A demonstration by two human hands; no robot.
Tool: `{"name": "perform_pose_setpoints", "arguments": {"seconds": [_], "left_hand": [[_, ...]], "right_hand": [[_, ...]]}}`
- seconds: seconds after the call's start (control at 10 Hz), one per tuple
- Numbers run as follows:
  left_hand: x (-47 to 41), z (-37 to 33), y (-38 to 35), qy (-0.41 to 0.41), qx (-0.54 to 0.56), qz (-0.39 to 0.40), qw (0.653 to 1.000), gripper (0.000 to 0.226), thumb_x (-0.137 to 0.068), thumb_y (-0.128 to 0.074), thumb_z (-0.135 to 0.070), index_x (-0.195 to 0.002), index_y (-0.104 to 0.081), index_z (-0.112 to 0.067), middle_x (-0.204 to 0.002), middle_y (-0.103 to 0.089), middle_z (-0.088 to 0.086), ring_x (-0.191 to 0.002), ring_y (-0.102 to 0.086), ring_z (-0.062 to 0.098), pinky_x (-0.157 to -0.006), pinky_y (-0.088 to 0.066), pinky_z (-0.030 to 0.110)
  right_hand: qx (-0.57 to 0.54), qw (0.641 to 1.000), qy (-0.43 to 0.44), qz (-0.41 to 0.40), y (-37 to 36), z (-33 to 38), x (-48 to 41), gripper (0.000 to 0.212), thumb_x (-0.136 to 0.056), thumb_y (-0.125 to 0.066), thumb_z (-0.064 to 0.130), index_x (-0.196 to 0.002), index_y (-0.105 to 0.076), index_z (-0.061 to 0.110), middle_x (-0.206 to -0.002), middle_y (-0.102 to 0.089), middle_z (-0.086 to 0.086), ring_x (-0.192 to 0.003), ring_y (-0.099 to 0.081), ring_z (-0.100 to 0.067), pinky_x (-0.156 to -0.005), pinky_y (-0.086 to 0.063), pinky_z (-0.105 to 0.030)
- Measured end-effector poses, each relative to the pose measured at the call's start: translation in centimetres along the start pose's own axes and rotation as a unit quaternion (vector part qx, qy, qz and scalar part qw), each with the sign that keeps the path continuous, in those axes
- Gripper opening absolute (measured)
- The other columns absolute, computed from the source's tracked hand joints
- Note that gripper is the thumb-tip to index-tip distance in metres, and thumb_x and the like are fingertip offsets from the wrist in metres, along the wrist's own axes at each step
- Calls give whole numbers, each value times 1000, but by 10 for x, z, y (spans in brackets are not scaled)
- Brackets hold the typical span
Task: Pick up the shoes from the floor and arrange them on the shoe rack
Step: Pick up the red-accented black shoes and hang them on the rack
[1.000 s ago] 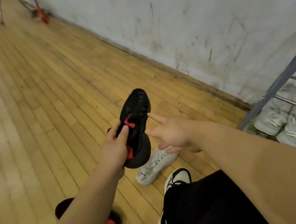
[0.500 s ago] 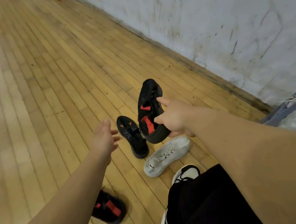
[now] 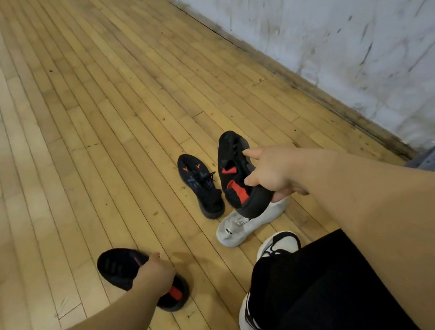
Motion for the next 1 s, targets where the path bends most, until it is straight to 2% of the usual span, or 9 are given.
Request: {"name": "perform_pose_setpoints", "arguments": {"seconds": [0.1,0.2,0.3,0.4,0.5,0.6,0.7,0.8,1.0], "left_hand": [[9,6,-6,-17,-40,42,998,85,-89,-68,-24,-159,-20,-20,-105,-55,2,-85,-64,19,-72,-58,34],[-8,27,-25,-47,-35,16,998,92,-72,-81,-16,-153,-36,-17,-106,-68,7,-91,-71,22,-83,-59,38],[-8,27,-28,-71,-9,7,997,83,-71,-75,-14,-148,-44,-19,-98,-72,11,-82,-73,23,-77,-62,39],[10,7,-20,-100,58,-5,993,68,-83,-68,-4,-147,-48,-18,-104,-70,8,-83,-71,24,-72,-61,33],[29,-26,5,-98,135,-45,985,57,-96,-55,-5,-147,-47,-30,-136,-56,11,-104,-64,28,-76,-62,38],[47,-64,38,-134,198,-106,965,44,-100,-54,-10,-139,-53,-31,-130,-60,8,-90,-62,22,-61,-58,30],[78,-106,71,-203,286,-106,930,29,-102,-55,-16,-125,-61,-32,-115,-65,5,-85,-66,19,-63,-61,35],[123,-154,95,-291,339,-76,891,22,-100,-58,-18,-114,-68,-32,-109,-69,0,-90,-71,19,-82,-63,43],[262,-266,122,-485,355,3,799,23,-100,-61,-15,-116,-73,-27,-109,-70,-7,-94,-74,10,-83,-62,29]], "right_hand": [[-60,998,-13,26,-8,0,-5,70,-101,-62,14,-160,-28,27,-113,-67,-8,-109,-70,-33,-92,-60,-47],[-114,992,-26,46,-13,-2,-7,68,-103,-58,10,-160,-28,32,-101,-65,-1,-110,-70,-30,-93,-60,-48],[-109,993,-20,47,-13,0,-5,62,-103,-58,9,-156,-34,30,-115,-67,-8,-111,-69,-30,-94,-59,-49],[-122,991,-28,52,-15,-2,-8,71,-103,-58,9,-160,-25,34,-115,-67,-8,-111,-69,-32,-93,-59,-50],[-132,990,-35,38,-11,-5,-4,75,-101,-61,12,-160,-23,39,-123,-67,-13,-108,-71,-33,-91,-60,-49],[-177,984,-30,4,-4,-15,10,63,-102,-59,9,-156,-36,33,-119,-69,-12,-108,-71,-30,-93,-60,-49],[-246,967,-42,-46,10,-33,32,68,-101,-60,10,-156,-34,41,-117,-71,-5,-102,-71,-22,-81,-63,-41],[-291,949,-50,-109,38,-58,61,66,-100,-61,12,-153,-39,44,-120,-70,-1,-99,-71,-19,-68,-60,-33],[-340,908,-8,-246,96,-143,179,59,-100,-62,10,-146,-50,46,-105,-80,-3,-94,-78,-22,-81,-63,-43]]}}
Point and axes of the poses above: each hand's wrist, its own x-axis away from the middle knuckle, its own y-axis out of the back of the hand, z = x × y, the point moved 3 cm from there along -x, towards the middle knuckle
